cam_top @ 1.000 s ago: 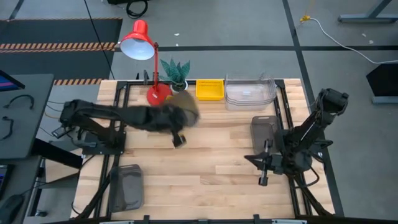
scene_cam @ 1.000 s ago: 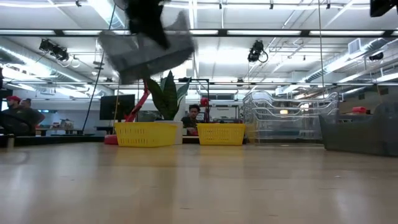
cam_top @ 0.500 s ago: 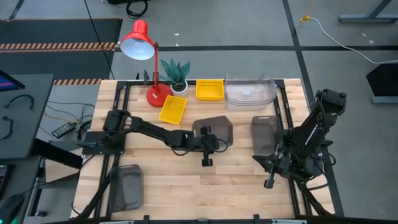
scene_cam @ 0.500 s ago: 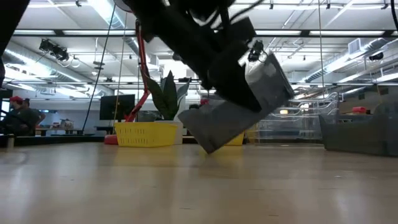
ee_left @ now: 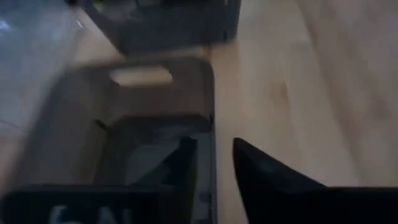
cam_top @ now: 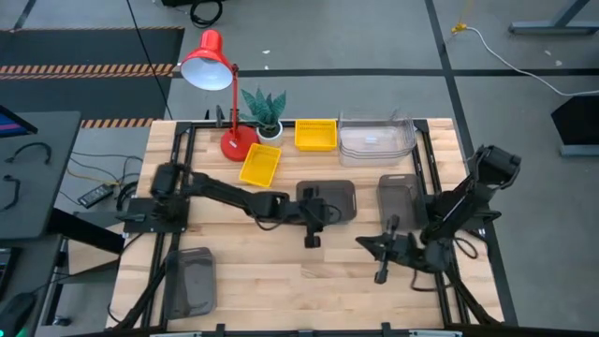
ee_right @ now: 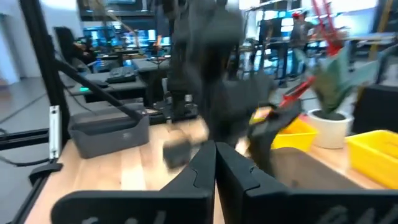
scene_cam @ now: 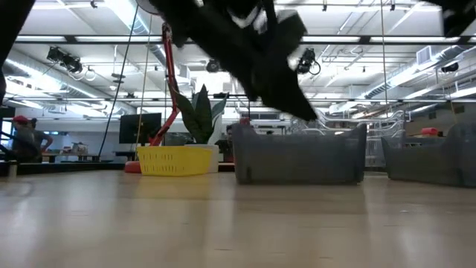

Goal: Stack baskets by color
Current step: Stack the top black transparent bin on top of the middle black transparent bin

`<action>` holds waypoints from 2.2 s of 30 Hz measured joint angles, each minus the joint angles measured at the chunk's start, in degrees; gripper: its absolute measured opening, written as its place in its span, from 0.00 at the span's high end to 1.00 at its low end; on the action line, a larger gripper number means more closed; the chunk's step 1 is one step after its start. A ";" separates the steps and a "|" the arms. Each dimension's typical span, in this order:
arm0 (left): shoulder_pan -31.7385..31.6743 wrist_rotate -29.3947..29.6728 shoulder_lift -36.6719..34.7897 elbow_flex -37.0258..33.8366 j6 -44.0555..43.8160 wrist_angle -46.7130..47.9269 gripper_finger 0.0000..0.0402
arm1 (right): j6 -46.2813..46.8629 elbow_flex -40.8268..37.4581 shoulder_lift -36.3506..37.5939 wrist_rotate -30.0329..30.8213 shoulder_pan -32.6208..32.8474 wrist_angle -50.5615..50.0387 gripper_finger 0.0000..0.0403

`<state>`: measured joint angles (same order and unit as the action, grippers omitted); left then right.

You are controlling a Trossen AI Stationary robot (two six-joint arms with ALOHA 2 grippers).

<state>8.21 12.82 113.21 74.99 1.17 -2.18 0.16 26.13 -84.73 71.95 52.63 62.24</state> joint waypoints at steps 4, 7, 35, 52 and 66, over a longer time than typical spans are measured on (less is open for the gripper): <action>0.57 0.02 -8.38 0.05 -0.89 8.88 0.60 | 6.40 0.00 -0.50 -10.55 -6.08 -4.93 0.93; 1.67 0.31 -16.02 0.09 -3.50 18.63 0.56 | 10.81 0.02 -0.26 -18.62 -11.87 -10.14 0.91; 16.13 32.58 -28.13 -26.80 -35.06 35.30 0.65 | 2.28 34.93 -16.61 -71.39 -48.04 -89.76 0.66; 14.73 32.61 -28.13 -27.75 -33.05 31.80 0.65 | 9.78 36.04 -17.19 -63.84 -43.57 -91.19 0.98; 14.80 32.86 -28.13 -27.75 -32.91 29.10 0.66 | 57.92 47.11 -2.54 -51.99 -34.60 -122.05 0.99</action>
<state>23.00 45.68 85.08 47.24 -31.74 26.91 58.08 73.24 -87.27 19.96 18.03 -59.81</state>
